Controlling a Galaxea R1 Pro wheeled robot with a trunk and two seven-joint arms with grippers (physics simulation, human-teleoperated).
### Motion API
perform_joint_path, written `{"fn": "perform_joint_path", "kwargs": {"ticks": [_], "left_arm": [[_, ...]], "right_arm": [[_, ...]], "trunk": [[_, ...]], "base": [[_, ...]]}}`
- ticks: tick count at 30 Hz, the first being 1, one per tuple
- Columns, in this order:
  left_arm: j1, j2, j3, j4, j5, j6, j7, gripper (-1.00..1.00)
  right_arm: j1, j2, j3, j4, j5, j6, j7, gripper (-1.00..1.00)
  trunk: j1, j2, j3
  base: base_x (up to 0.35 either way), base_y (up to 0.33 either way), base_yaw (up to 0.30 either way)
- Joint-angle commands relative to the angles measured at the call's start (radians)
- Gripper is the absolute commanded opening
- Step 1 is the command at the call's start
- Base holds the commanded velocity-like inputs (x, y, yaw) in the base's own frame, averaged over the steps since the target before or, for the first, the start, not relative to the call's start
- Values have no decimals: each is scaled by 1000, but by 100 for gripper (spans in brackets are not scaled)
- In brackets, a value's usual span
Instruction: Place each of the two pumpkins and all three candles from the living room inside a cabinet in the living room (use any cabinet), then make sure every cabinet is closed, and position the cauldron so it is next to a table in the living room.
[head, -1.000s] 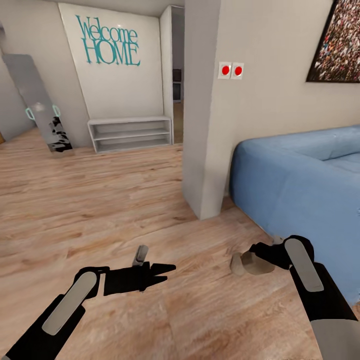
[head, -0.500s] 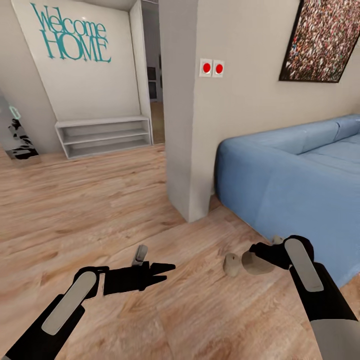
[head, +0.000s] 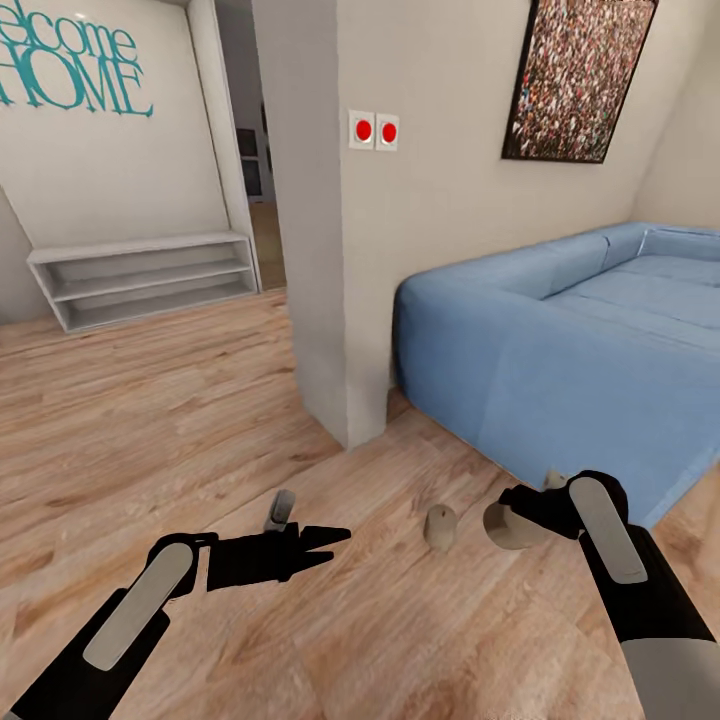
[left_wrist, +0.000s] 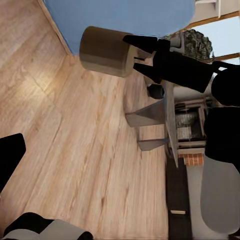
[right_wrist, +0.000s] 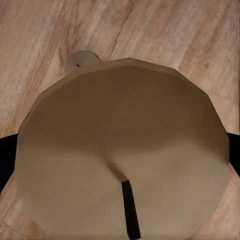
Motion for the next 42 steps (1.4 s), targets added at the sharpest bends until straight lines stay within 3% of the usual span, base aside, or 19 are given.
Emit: {"fn": "perform_joint_path", "kwargs": {"ticks": [1, 11, 18, 42], "left_arm": [[-1, 1, -1, 0, -9, 0, -10, 100], [-1, 2, -1, 0, -10, 1, -10, 100], [-1, 18, 0, 0, -8, 1, -10, 100], [-1, 19, 1, 0, -9, 1, -10, 100]], "right_arm": [[-1, 0, 0, -1, -10, 4, -10, -100], [-1, 1, 0, 0, -10, 4, -10, -100], [-1, 2, 0, 19, -10, 4, -10, -100], [-1, 3, 0, 28, -10, 4, -10, -100]], "trunk": [[0, 0, -1], [0, 0, -6], [0, 0, -9], [0, 0, -20]], "base": [[77, 200, -286], [79, 234, -286], [110, 185, -286], [167, 203, -283]]}}
